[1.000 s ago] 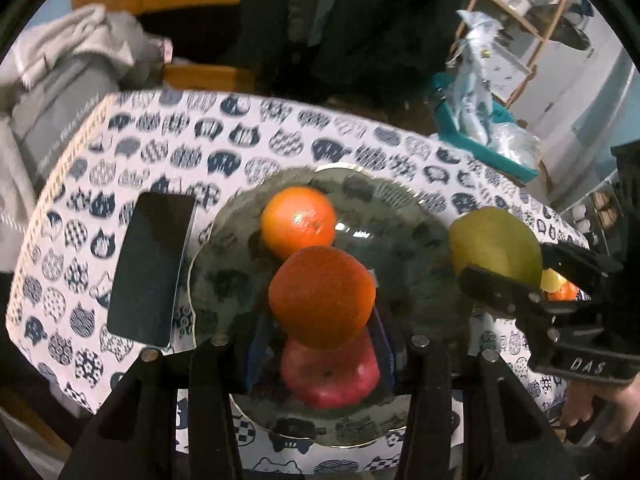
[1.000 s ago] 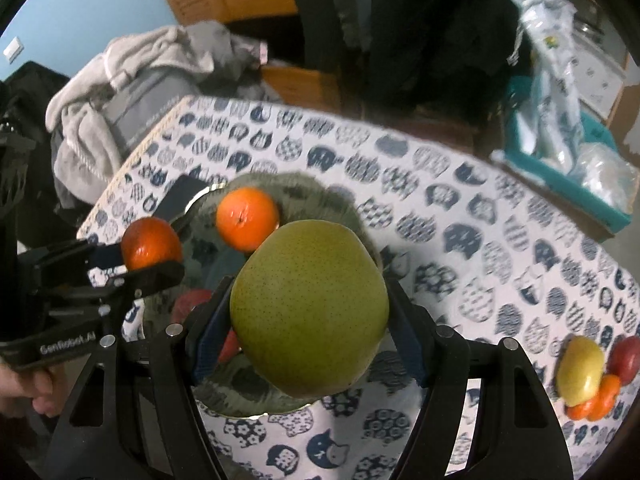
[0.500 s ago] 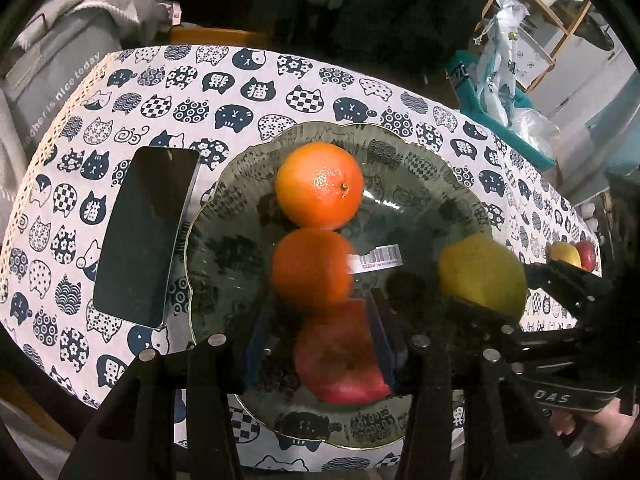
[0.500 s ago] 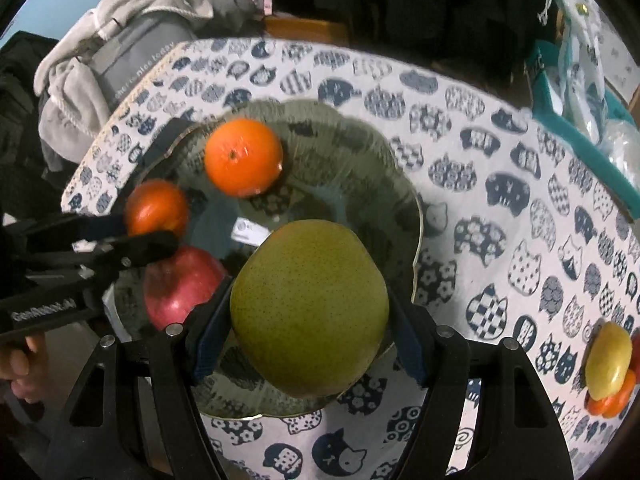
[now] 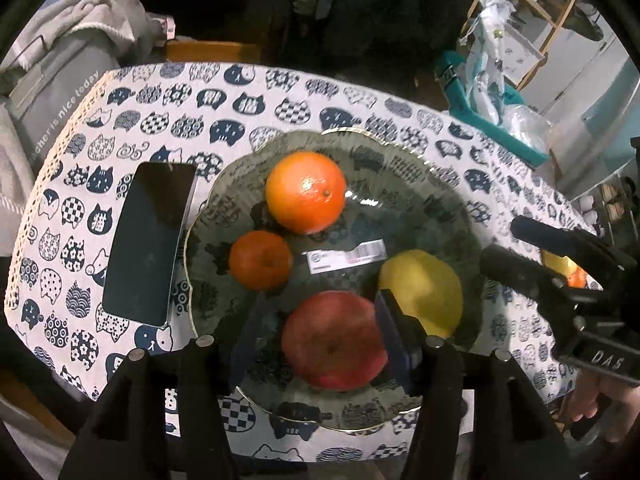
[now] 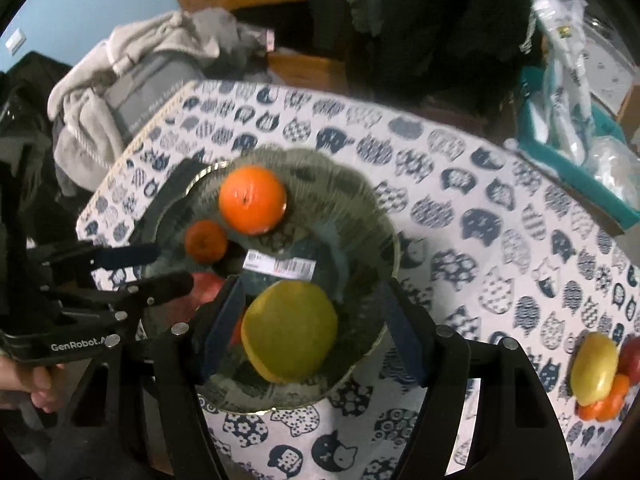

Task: Organize fruits
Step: 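Lower the orange and green pomelo into the glass bowl and open both tools, then withdraw both tools from the bowl toward the remaining fruit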

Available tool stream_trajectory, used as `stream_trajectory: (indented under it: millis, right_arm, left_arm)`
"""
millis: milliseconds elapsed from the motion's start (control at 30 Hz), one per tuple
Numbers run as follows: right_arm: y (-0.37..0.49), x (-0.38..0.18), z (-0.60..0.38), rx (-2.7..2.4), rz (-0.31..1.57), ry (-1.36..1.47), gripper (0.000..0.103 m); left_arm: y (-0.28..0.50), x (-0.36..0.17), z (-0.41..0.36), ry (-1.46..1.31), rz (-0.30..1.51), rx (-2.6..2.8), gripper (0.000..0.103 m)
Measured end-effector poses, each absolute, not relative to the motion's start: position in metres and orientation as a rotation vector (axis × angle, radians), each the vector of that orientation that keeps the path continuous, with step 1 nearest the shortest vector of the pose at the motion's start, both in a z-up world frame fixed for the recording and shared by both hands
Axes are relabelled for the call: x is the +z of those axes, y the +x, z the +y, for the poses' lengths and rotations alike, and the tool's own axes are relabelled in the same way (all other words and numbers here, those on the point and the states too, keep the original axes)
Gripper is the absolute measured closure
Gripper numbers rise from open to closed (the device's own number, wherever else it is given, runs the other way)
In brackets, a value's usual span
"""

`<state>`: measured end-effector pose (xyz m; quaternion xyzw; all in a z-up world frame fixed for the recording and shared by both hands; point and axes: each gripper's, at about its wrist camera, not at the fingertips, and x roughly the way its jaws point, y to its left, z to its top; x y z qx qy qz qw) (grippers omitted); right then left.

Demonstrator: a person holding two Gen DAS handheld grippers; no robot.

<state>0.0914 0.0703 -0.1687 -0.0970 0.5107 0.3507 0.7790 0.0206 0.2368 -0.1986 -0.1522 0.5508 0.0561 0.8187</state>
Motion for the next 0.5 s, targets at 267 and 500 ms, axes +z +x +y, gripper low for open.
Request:
stream_trajectory:
  millis: [267,500]
  right_arm:
    - [0.092,-0.124,0.035,0.705,0.994,-0.17,0.031]
    - [0.086,-0.094,0.002,0.654,0.919,-0.15,0.031]
  left_arm:
    - [0.023,-0.166,0.21,-0.302,1.103,0.064,0.039]
    - [0.019,-0.133,0.18,-0.245,1.026,0.014,0.034]
